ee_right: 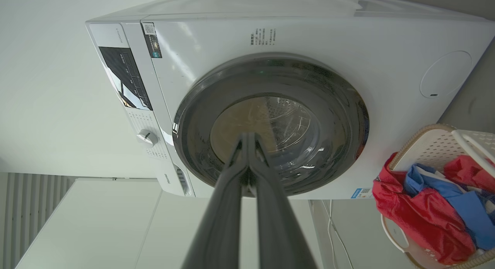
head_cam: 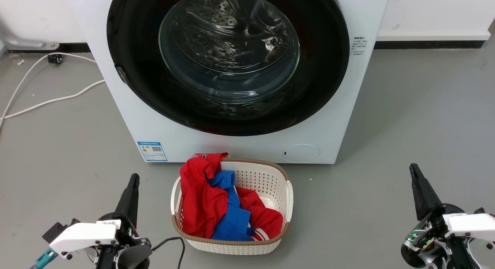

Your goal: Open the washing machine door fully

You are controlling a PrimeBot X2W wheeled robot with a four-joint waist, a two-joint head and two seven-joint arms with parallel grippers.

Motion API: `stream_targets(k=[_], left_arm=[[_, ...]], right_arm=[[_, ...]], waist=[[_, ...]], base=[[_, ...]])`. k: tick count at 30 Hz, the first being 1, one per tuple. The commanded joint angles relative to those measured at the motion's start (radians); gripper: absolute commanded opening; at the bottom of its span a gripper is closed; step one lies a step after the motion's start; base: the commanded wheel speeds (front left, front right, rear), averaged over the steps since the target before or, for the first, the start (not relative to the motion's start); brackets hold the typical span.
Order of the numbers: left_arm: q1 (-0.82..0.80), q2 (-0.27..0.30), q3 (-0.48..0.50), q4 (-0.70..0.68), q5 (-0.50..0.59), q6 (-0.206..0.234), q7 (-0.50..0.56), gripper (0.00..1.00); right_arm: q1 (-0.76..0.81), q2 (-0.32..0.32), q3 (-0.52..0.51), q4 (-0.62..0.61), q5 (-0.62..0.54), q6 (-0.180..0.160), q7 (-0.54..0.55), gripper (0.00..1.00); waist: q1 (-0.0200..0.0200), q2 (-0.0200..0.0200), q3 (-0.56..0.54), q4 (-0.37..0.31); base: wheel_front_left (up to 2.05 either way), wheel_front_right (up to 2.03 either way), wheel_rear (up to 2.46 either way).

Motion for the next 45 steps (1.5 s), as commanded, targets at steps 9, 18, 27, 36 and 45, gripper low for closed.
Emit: stream_targets(k=[9, 18, 27, 36, 45], left_arm=[[-0.007, -0.001, 0.002, 0.000, -0.001, -0.005, 0.002, 0.00], [-0.007, -0.001, 0.001, 0.000, -0.001, -0.005, 0.002, 0.00], [-0.007, -0.001, 0.001, 0.000, -0.001, -0.005, 0.002, 0.00], [-0.007, -0.001, 0.001, 0.000, -0.001, -0.005, 0.002, 0.00], [0.019, -0.003, -0.006, 0.013, 0.005, 0.001, -0.010, 1.00]], right_arm=[[-0.012, 0.004, -0.003, 0.001, -0.004, 0.000, 0.003, 0.00], [-0.012, 0.005, -0.004, 0.001, -0.005, 0.000, 0.004, 0.00], [-0.012, 0.005, -0.005, 0.001, -0.006, 0.000, 0.005, 0.00], [-0.013, 0.006, -0.005, 0.001, -0.007, 0.000, 0.006, 0.00], [0.021, 0.004, -0.001, 0.016, -0.008, 0.000, -0.007, 1.00]], waist=[[0.0000, -0.0001, 0.000, 0.000], [0.0000, -0.0001, 0.000, 0.000], [0.0000, -0.0001, 0.000, 0.000], [0.0000, -0.0001, 0.000, 0.000], [0.0000, -0.0001, 0.000, 0.000]], base=[[0.00, 0.00, 0.00], [0.00, 0.00, 0.00], [0.00, 0.00, 0.00], [0.00, 0.00, 0.00], [0.00, 0.00, 0.00]])
